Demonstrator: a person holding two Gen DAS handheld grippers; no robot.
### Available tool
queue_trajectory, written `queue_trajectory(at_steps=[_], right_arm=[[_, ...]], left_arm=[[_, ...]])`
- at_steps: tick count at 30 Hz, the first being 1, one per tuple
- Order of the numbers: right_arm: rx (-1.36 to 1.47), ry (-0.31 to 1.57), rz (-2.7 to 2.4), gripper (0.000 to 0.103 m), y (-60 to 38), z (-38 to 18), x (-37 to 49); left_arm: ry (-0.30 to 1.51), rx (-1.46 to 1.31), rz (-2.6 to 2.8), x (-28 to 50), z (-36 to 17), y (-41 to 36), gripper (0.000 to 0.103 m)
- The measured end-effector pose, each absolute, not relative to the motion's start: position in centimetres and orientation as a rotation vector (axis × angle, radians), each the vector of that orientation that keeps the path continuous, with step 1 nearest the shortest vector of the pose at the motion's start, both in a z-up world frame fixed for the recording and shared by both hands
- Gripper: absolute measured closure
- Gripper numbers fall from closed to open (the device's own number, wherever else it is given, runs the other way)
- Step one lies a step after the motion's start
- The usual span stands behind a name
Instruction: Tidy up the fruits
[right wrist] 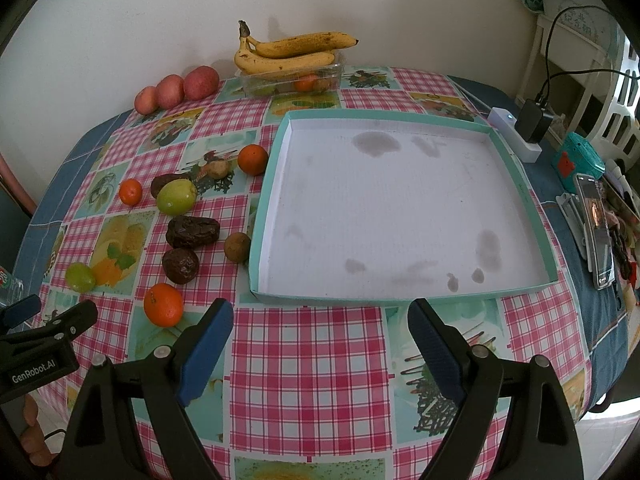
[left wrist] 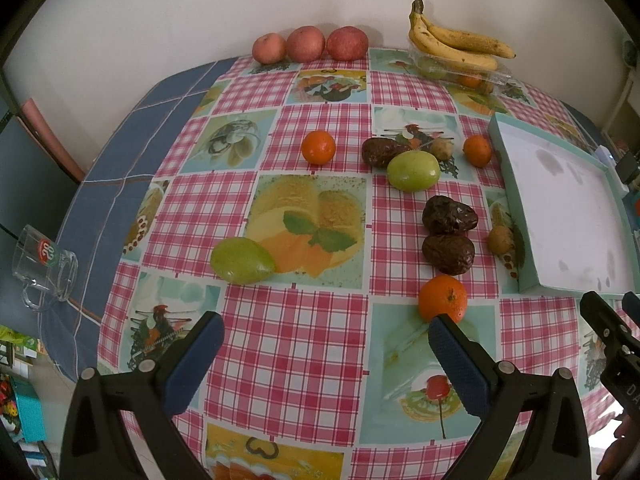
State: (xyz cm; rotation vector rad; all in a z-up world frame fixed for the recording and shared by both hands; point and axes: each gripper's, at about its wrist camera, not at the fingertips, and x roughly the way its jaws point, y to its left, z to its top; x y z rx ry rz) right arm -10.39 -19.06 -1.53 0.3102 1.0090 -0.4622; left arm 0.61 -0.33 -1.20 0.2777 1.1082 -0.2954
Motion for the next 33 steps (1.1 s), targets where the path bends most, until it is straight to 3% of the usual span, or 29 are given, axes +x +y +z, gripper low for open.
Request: queue_trajectory(at_steps=[12, 18, 26, 33], right_arm=[[0.315, 1.011, -0.457, 0.014, -19.0, -1.7, -10.4], [0.327, 1.012, -0.447, 0.014, -18.9, -2.0, -10.2], [0.347, 0.994, -0.372, 0.014, -17.6, -2.0, -8.2], [0.272, 0.973, -0.275, 0.014, -14.1, -1.8, -5.8]], left_arm=[[1.114, 0.258, -0.293, 0.7, -1.4, 0.1, 0.0], [1.108, 0.08, -0.333, 1.9, -1.0, 2.2, 0.0], [0.973, -0.123, -0.33, 4.9, 0.9, 7.8, 0.0], [0.877, 0.11, -0.304, 8.6, 2.3, 10.4, 0.0]])
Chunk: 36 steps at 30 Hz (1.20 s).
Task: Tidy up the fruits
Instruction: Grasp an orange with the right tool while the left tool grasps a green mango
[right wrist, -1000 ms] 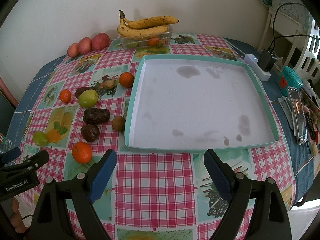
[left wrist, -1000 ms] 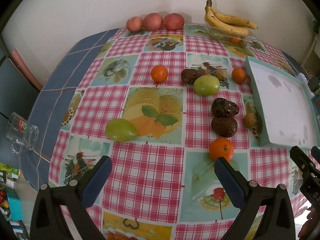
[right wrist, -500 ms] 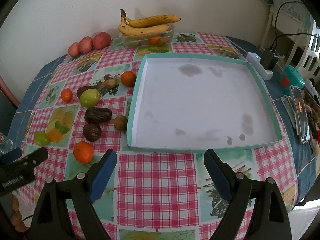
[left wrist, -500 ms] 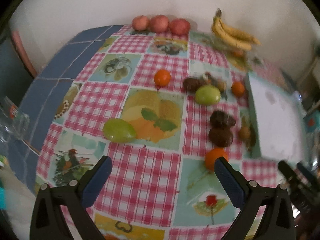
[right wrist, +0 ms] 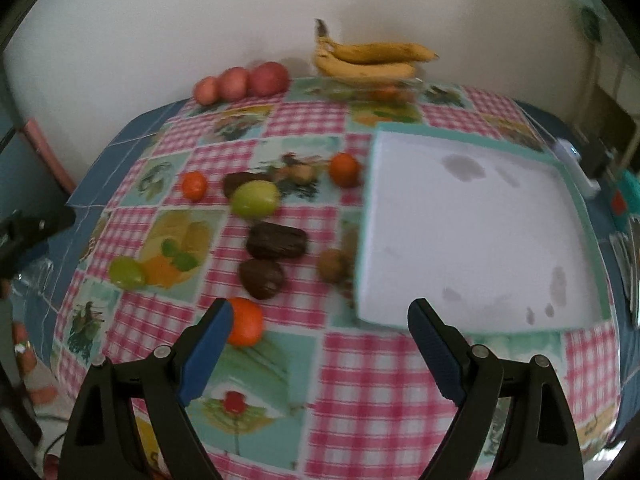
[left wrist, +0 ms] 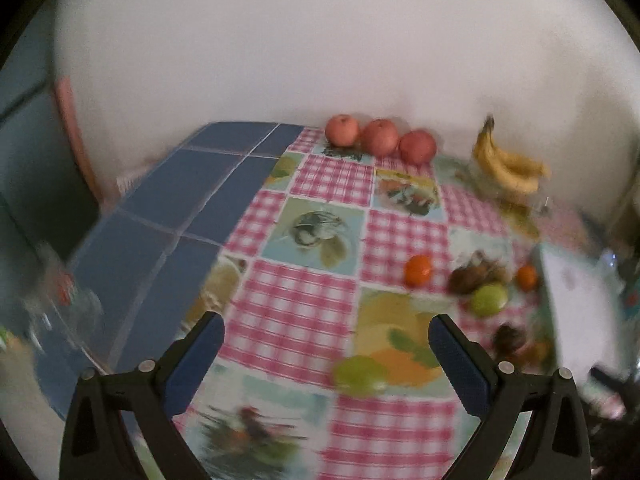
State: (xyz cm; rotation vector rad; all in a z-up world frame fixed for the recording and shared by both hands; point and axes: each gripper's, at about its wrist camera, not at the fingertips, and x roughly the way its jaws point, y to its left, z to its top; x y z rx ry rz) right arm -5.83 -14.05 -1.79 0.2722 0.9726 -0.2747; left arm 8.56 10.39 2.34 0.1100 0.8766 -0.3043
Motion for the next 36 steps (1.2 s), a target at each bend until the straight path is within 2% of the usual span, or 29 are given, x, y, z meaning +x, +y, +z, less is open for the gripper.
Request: queue_trajectory(at_steps=[2, 6, 22, 29, 36], right_arm=[[0.279, 0.971, -0.251, 0.014, -13.3, -1.8, -5.2], [0.278, 1.021, -0.21, 0.007, -11.8, -3.0, -3.8], [0.136, 1.295, -0.168, 0.007, -7.1, -9.8, -0.8], [0.178, 1.285, -0.217, 0.006, -8.8, -9.8, -0.9], [0.213, 1.268, -0.267, 0.0, -10.1, -10.3, -0.7]], left_arm=[[0.921, 0.174, -0.343, 9.4, 1.7, 10.4, 0.0], [1.011, 0.205, -0.326, 10.7, -0.2, 10.2, 0.0], [1.422, 0.202, -0.263, 11.8, -10.1, 5.5, 0.001], [1.435, 0.135, -0.174, 11.9, -10.6, 4.9, 0.001], [1.418, 0.107, -0.19, 11.5, -10.1, 5.0, 0.001]])
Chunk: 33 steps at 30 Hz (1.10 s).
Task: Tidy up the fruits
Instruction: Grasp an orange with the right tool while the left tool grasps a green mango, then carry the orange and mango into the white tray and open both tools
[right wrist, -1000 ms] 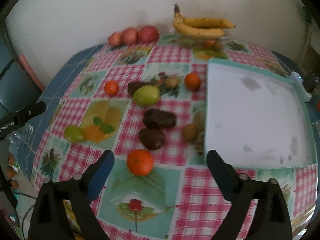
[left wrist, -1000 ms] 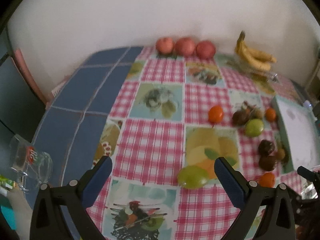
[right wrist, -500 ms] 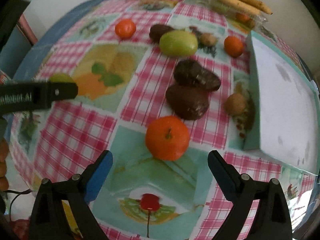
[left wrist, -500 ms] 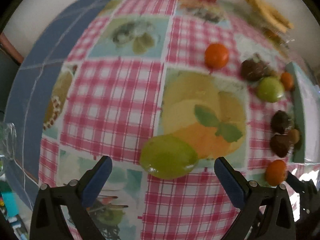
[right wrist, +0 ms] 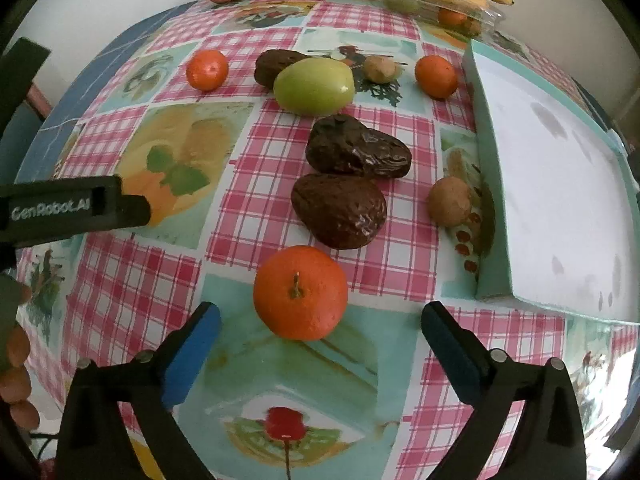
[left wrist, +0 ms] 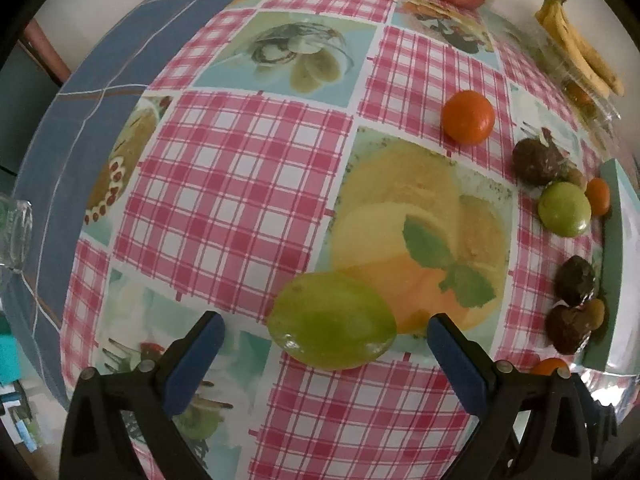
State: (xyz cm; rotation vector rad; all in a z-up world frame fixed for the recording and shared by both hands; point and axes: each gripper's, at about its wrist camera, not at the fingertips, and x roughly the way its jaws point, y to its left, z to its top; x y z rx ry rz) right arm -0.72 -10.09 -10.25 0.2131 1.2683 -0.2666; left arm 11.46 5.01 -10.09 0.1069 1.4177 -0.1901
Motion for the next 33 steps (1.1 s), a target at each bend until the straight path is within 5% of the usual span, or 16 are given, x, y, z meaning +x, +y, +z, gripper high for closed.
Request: queue_trajectory(at_steps=[12, 16, 26, 33], right_arm=[[0.244, 1.249, -0.332, 0.0, -9.1, -10.5, 0.5], [0.261, 1.245, -0.352, 0.002, -9.6, -10.2, 1.0], [0.282, 1.194, -0.354, 0.06, -10.4, -8.6, 1.7], [0.348, 1.197, -0.327, 0.063, -10.8, -8.2, 1.8]], left_arm=[[1.407, 0.119, -0.175, 13.3, -9.5, 7.1, 0.002], [1.387, 0.129, -0.191, 13.1, -8.6, 6.8, 0.018], [1.367, 0.153, -0.248, 12.5, -7.0, 4.8, 0.046], [1.331, 0.099, -0.291, 11.6, -5.3, 3.8, 0.046]])
